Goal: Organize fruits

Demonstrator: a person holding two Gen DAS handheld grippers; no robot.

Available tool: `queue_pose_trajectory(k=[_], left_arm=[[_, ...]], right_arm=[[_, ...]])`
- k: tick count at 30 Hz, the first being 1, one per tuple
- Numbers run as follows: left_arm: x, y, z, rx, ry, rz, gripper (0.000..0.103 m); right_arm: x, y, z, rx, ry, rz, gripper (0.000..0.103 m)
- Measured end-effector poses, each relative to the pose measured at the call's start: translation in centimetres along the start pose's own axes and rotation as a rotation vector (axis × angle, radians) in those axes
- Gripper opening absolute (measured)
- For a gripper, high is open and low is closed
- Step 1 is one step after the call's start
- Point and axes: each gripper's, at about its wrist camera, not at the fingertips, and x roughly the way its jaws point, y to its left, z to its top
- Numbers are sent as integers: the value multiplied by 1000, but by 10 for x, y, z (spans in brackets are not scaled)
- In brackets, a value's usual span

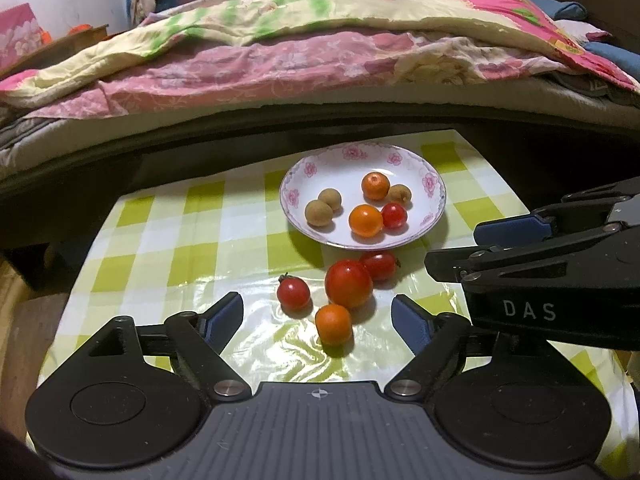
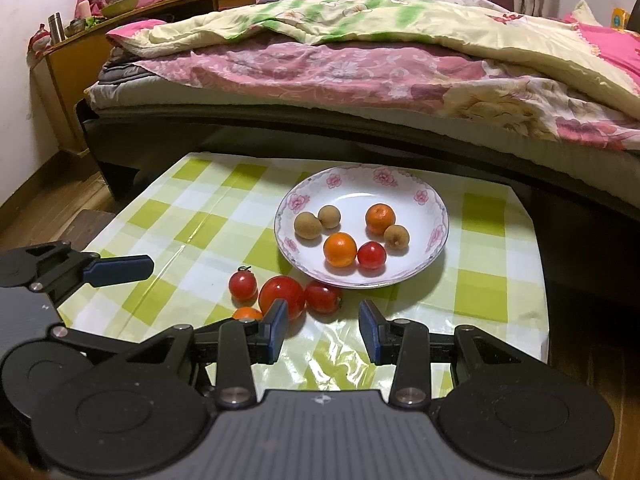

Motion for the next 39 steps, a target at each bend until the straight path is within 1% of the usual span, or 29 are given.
queue_pose_trajectory(k=[4, 25, 39], left_arm=[[3, 1, 0, -5, 11, -1, 86], [18, 5, -1, -20, 59, -12, 88], [23, 6, 0, -22, 70, -12, 88]], right_arm=[[2, 0, -2, -2, 9, -2, 42], [21, -5, -3, 23, 33, 56, 43], [28, -8, -3, 36, 44, 72, 43]])
